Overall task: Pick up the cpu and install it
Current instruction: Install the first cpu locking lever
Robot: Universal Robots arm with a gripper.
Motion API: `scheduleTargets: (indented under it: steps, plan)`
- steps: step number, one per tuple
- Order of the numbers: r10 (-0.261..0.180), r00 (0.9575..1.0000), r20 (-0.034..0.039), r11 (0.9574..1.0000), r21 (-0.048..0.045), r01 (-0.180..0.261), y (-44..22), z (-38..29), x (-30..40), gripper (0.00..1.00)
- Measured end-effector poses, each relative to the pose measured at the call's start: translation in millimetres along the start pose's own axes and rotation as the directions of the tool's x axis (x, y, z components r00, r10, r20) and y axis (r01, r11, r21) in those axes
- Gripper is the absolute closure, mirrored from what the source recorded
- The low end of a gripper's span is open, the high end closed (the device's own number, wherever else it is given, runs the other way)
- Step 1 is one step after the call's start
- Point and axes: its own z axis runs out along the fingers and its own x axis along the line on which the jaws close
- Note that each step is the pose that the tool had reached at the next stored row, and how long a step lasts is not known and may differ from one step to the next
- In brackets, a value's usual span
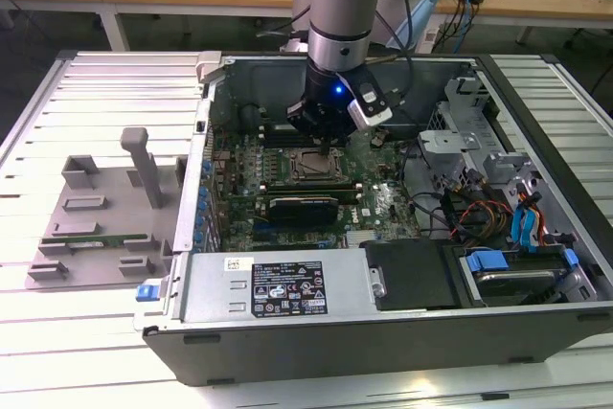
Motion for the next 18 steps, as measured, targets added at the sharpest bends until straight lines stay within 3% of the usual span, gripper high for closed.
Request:
scheduleTargets:
  steps: [5, 7, 9, 11, 15, 18]
  plan:
    - [0.000, 1.0000, -0.0012, 0.9994, 0.0337, 0.000, 2.9, -0.6, -0.1, 0.89]
    - [0.000, 1.0000, -0.0022, 0.9981, 0.0612, 0.000, 2.9, -2.3, -0.1, 0.89]
    - [0.000, 1.0000, -0.0020, 0.9968, 0.0795, 0.000, 2.8, -5.9, 0.2, 0.89]
    - [0.000, 1.0000, -0.0012, 0.9965, 0.0831, 0.000, 2.8, -11.9, 0.5, 0.89]
    - [0.000, 1.0000, -0.0012, 0.9963, 0.0861, 0.000, 2.9, -16.8, 0.5, 0.89]
    - [0.000, 1.0000, -0.0016, 0.9953, 0.0966, 0.000, 3.0, -24.5, 0.5, 0.89]
